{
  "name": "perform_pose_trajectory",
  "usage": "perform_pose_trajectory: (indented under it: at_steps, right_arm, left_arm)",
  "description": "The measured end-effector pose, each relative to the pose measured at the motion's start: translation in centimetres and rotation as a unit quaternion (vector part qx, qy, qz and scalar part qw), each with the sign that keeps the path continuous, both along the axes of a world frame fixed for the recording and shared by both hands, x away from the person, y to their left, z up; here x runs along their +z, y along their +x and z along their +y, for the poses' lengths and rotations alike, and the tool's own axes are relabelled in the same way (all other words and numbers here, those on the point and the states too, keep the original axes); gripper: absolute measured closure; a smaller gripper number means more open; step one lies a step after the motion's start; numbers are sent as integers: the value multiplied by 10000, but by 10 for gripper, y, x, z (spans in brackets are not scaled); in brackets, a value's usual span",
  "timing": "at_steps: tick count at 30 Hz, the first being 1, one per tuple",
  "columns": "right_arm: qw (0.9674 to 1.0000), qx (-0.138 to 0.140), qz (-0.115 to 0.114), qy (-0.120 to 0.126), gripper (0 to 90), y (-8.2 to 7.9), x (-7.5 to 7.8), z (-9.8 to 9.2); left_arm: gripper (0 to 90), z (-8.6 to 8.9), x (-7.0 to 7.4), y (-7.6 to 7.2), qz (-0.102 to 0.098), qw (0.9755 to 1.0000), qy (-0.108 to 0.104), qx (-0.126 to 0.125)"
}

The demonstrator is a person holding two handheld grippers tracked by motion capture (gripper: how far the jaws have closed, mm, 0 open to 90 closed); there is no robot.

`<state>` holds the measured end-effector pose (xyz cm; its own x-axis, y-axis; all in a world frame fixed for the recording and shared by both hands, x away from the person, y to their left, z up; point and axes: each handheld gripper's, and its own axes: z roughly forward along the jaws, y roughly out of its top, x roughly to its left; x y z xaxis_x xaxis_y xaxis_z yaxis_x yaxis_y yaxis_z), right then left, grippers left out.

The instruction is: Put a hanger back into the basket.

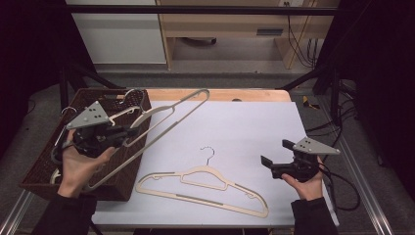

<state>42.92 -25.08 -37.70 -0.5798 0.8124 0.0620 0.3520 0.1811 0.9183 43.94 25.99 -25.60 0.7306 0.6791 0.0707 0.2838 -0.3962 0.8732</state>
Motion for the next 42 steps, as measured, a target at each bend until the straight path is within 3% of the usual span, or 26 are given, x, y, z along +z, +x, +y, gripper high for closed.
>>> perform_pose_trajectory:
  at_steps: [6, 7, 8, 9, 14, 20, 31, 35, 42]
  right_arm:
    - [10000, -3, 5, -32, 36, 0, -1, 0]
    - [10000, -4, 8, -29, 36, 0, -1, 0]
    - [10000, -4, 8, -29, 36, 0, -1, 0]
    - [10000, -8, 4, -39, 35, 1, -1, 0]
    - [10000, -21, 37, -42, 35, 2, -2, 0]
    - [10000, -17, 42, -48, 35, 2, -3, 1]
    - [10000, -6, 36, -45, 34, 2, -3, 0]
    - [10000, 6, 51, -36, 34, 3, -3, 0]
    - [10000, -5, 65, 10, 35, 3, -4, -2]
  left_arm:
    - [861, 31, 3, 16, 18, 9997, -16, 234]
    - [861, 42, 3, 22, 16, 9995, -63, 300]
    - [860, 42, 3, 22, 16, 9995, -63, 300]
    - [860, 53, 2, 27, 27, 9993, -28, 370]
    - [860, 72, -1, 35, -16, 9986, 16, 534]
    - [859, 102, -8, 48, 109, 9973, -62, 725]
    - [860, 137, -20, 62, 329, 9947, -28, 973]
    - [860, 152, -27, 66, 430, 9927, -11, 1124]
    - [860, 168, -37, 64, 540, 9922, -36, 1125]
